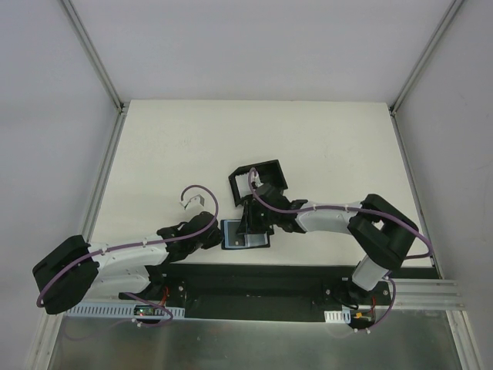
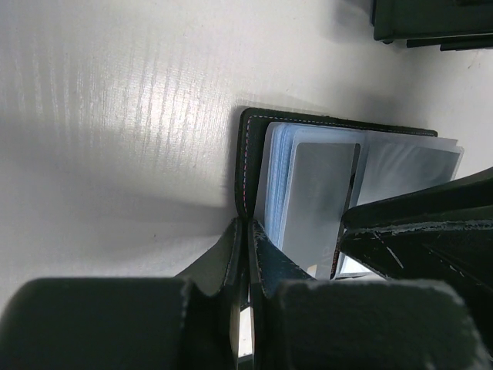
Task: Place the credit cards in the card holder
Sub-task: Insert the credit card into the card holder.
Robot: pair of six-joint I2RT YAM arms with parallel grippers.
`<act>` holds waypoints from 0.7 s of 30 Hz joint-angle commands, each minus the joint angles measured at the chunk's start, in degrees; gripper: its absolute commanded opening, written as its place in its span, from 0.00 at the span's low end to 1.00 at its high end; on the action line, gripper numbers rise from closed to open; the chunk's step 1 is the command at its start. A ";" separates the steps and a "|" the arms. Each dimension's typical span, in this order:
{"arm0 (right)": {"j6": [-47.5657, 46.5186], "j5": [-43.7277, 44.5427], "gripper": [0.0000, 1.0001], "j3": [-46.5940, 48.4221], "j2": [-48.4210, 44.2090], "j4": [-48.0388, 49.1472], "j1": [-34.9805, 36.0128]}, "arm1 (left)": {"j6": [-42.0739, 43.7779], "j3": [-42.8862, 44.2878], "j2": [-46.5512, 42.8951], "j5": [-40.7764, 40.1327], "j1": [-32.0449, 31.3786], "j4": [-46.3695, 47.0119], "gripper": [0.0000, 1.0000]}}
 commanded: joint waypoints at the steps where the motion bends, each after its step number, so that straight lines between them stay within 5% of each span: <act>1: -0.18 -1.68 0.31 2.60 0.54 2.12 0.47 | 1.20 0.54 1.13 0.71 -0.14 -1.02 0.00; 21: -1.77 3.60 0.35 2.34 -0.52 -3.68 0.65 | 2.17 0.28 -0.45 0.89 -0.23 -0.76 0.00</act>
